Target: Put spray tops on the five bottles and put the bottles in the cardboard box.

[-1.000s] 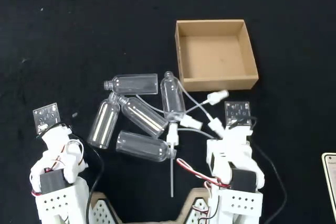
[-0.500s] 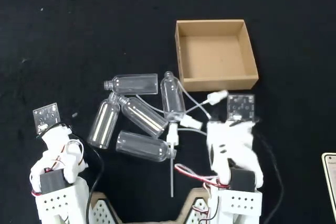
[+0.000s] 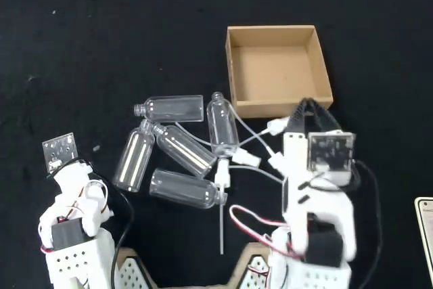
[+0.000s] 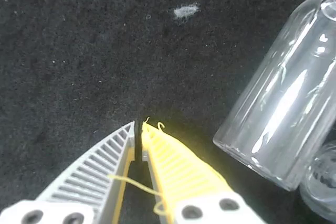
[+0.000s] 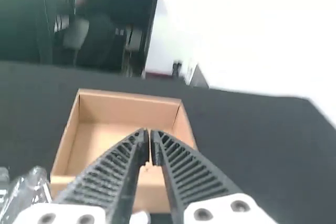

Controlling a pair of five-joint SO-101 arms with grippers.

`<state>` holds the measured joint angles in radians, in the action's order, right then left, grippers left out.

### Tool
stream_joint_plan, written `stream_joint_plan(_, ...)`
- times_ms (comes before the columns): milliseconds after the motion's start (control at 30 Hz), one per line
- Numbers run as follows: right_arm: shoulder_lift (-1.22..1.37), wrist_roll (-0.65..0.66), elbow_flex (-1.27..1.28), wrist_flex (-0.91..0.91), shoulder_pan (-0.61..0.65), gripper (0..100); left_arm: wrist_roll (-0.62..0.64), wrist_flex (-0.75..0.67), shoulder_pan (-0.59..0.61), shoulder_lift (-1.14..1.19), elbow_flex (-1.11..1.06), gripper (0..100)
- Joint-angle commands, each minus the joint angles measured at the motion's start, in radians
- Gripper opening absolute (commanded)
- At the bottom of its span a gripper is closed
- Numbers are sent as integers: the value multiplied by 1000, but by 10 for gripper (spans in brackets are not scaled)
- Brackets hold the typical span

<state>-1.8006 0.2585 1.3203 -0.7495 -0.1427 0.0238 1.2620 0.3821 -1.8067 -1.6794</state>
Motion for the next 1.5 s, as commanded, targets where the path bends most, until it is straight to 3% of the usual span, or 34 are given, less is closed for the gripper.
stream_joint_plan(0, -87, 31, -260, -110, -8, 13, 9, 6, 1, -3, -19, 30)
stream_joint_plan(233, 4, 29, -444, -230, 61, 26, 9, 6, 1, -3, -19, 30)
stream_joint_plan(400, 320, 28, -591, -397, 222, 116, 9, 6, 1, -3, -19, 30)
stream_joint_plan(567, 693, 21, -707, -526, 427, 113, 9, 6, 1, -3, -19, 30)
stream_joint_plan(767, 1052, -215, -782, -551, 565, 117, 9, 6, 1, -3, -19, 30)
stream_joint_plan(1167, 1621, -244, -1073, -582, 600, 118, 9, 6, 1, -3, -19, 30)
stream_joint_plan(1267, 1738, -319, -1178, -615, 595, 121, 9, 6, 1, -3, -19, 30)
stream_joint_plan(1467, 1937, -368, -1408, -736, 597, 229, 9, 6, 1, -3, -19, 30)
